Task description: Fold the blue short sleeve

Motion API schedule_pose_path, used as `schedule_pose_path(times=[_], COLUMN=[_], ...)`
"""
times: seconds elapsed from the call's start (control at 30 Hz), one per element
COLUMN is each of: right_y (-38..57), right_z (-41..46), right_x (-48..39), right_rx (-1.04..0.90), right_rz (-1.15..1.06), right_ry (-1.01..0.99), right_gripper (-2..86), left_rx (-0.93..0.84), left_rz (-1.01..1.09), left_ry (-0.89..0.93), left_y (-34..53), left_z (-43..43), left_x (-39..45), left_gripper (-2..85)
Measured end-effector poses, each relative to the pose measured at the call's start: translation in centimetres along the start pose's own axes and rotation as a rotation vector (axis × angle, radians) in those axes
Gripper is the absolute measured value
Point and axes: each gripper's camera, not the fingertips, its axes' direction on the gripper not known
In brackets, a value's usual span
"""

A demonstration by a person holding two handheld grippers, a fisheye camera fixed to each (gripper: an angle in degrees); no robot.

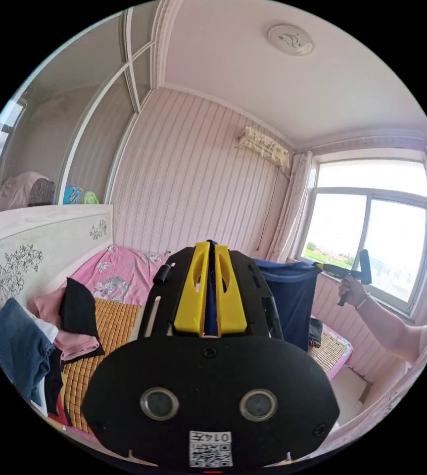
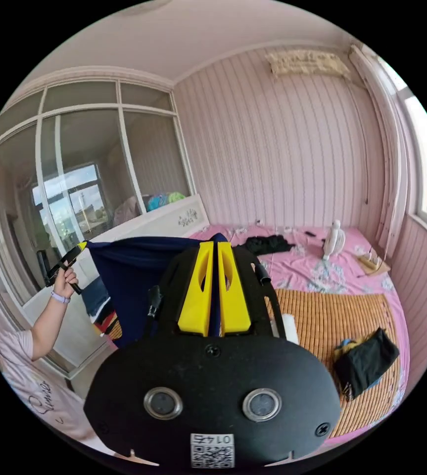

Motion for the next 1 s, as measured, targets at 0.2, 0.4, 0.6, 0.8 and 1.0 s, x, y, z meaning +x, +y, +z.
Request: schedule_pose_path(times=[0.2, 0.4, 0.6, 0.8, 1.0], right_y=[8.9, 31.4, 51.0, 58.9, 61.4], right_z=[-0.1, 6.9, 10.7, 9.3, 7.7], right_x=[0.8, 7.2, 11.7, 12.4, 11.8], right_rx=[-0.058, -0.468, -0.689, -0.889, -0.957], right_rz=[-0.064, 0.26, 0.728, 0.759, 0.717], right_ry=[-0.029, 0.012, -0.001, 0.045, -0.014], right_gripper=[0.7, 0.5, 0.3, 0.3, 0.4], left_rx=[-0.079, -0.579, -0.916, -1.132, -1.218], left_rz=[0.048, -0.145, -0.355, -0.36, -0.313], left_ry=[0.003, -0.012, -0.029, -0.031, 0.012], left_y=[3.8, 20.7, 35.5, 42.1, 44.6], left_z=[2.2, 10.1, 16.2, 19.1, 21.2], left_x=[-1.2, -6.4, -9.2, -9.6, -8.8], left_gripper=[-0.7, -0.5, -0.5, -0.2, 0.4])
